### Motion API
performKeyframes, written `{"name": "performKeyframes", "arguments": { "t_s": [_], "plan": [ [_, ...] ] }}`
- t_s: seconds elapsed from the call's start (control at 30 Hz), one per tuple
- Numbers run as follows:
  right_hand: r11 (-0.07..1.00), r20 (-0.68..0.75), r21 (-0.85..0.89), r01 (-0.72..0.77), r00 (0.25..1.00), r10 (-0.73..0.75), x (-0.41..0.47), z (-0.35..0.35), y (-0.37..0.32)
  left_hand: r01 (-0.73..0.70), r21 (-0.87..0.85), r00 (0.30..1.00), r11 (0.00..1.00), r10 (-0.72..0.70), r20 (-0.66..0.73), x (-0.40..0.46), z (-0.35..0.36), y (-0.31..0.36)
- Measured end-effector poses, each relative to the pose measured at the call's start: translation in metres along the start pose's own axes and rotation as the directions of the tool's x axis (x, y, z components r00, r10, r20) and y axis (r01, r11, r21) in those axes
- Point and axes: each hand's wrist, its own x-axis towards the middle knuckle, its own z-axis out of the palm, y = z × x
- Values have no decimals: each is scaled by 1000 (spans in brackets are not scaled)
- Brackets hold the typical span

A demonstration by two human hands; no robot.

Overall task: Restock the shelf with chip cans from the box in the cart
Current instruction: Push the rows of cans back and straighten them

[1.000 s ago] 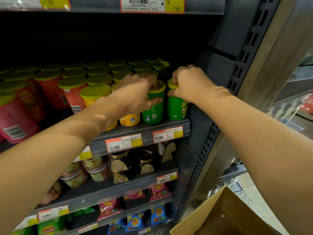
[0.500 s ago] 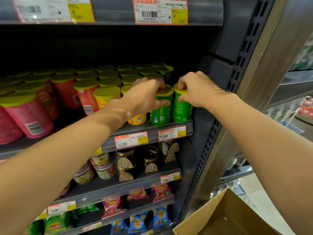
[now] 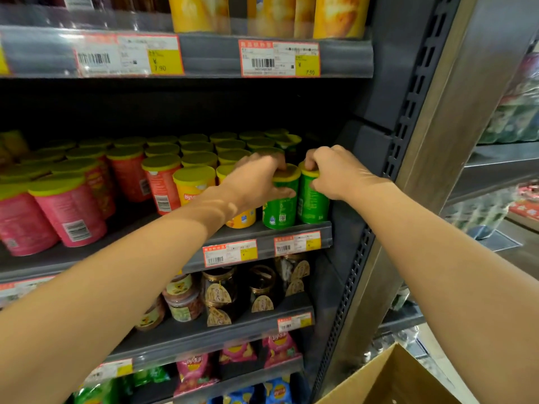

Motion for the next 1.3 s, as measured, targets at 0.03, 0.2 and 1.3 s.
{"name": "performKeyframes", "arguments": {
  "t_s": [0.03, 0.2, 1.3],
  "plan": [
    [1000, 4, 5, -3, 1000, 3, 0, 0, 0, -12, -1, 1000, 1000, 12, 8, -1, 0, 0],
    [994, -8, 94, -48, 999, 49, 0, -6, -4, -57, 42, 998, 997, 56, 26, -2, -2, -2],
    [997, 98, -8, -81, 992, 81, 184, 49, -2, -100, -110, 979, 989, 118, 165, 93, -9, -76]
  ]
}}
